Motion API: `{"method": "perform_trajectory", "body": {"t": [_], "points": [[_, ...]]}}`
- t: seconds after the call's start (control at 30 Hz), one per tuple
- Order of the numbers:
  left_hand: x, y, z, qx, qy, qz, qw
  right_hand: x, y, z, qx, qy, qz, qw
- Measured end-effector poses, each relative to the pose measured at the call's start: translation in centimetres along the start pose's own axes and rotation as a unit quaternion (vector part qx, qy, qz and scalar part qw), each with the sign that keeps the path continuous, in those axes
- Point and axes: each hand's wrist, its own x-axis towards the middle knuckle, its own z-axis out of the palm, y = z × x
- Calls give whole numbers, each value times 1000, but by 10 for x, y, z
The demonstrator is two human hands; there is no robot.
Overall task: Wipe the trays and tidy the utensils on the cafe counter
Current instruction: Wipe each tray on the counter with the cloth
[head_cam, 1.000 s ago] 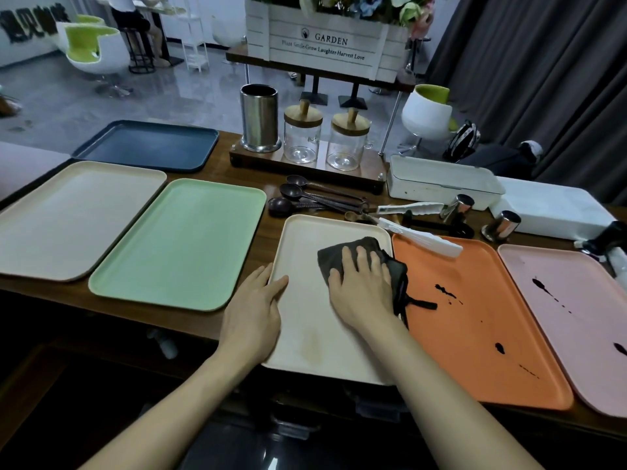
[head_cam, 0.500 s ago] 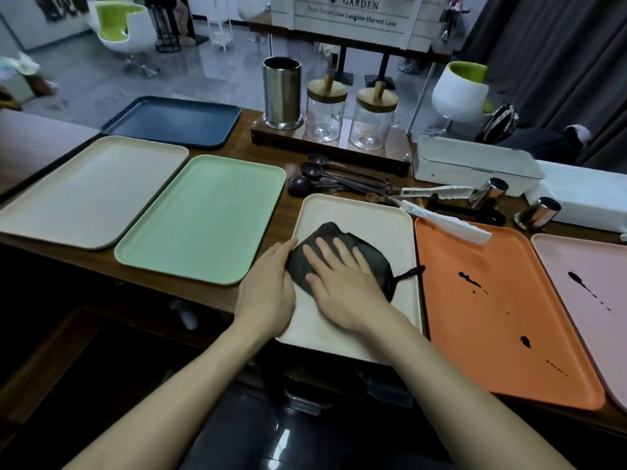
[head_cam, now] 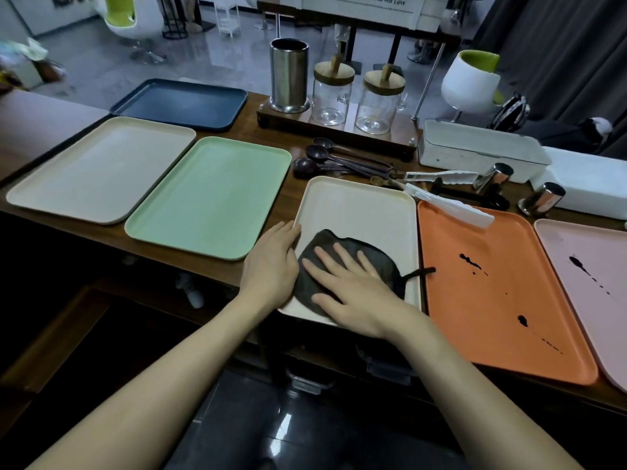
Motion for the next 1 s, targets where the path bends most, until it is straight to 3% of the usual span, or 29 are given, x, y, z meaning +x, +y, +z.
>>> {"method": "perform_trajectory", "body": {"t": [0.37,0.73,1.0], "points": [[1,1,-7,13,-50,14,999,-32,35,-14,74,-48,-28,996],[-3,5,-5,-16,-15,-14,1000,8,-21,-5,46,-12,-25,999],[0,0,-4,19,-23,13,999,-28,16,-6,88,-22,8,996]]}}
